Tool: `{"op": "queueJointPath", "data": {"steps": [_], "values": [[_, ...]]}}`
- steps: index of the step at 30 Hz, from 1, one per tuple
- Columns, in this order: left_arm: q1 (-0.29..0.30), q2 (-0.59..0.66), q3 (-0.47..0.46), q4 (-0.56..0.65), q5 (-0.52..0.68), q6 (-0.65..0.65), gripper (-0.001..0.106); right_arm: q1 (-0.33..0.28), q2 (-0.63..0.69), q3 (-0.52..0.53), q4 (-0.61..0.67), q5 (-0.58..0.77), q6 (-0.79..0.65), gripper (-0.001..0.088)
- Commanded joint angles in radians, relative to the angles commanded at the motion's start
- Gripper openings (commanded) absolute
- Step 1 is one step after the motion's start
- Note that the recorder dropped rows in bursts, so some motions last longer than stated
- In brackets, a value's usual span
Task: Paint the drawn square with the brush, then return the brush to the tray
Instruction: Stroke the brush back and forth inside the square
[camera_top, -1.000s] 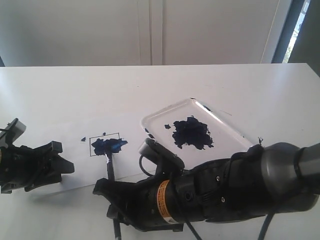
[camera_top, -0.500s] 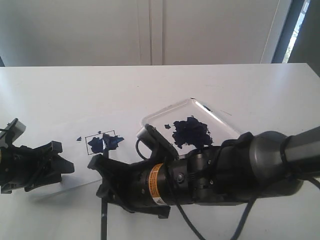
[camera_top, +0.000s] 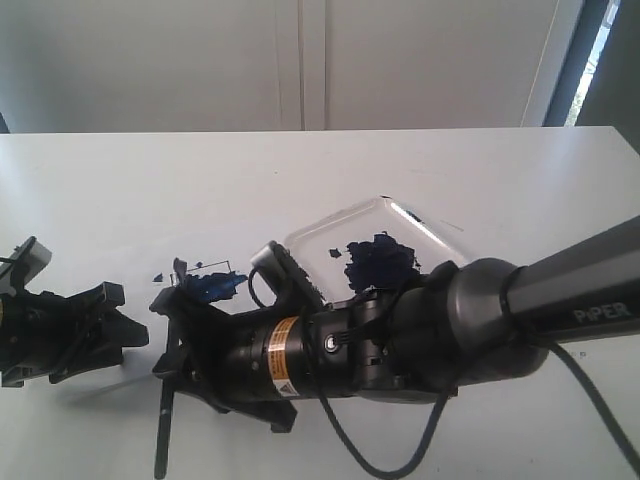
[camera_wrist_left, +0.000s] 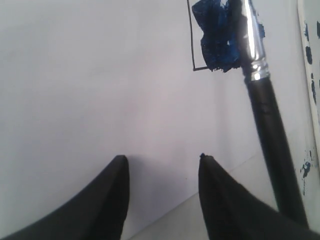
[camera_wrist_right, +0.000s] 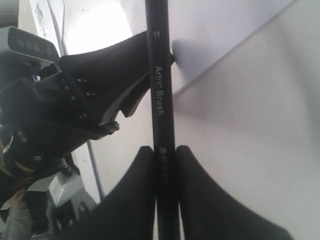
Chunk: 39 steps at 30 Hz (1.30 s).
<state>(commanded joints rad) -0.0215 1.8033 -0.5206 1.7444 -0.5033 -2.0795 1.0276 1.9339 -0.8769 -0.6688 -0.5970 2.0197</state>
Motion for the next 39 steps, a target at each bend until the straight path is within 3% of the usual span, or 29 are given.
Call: {"op": "queueJointPath", "data": {"steps": [16, 29, 39], "values": [[0.000, 0.000, 0.000, 0.000, 0.000, 0.000, 0.052, 0.012, 0.020, 0.061, 0.106, -0.077, 0.020, 0.0000], [0.000, 0.000, 0.000, 0.000, 0.000, 0.007, 0.052, 0.007, -0.024, 0.159, 0.297, -0.129, -0.117, 0.0000], [0.000, 0.000, 0.000, 0.000, 0.000, 0.009, 0.052, -0.082, -0.078, 0.265, 0.324, -0.108, -0.138, 0.0000]]}}
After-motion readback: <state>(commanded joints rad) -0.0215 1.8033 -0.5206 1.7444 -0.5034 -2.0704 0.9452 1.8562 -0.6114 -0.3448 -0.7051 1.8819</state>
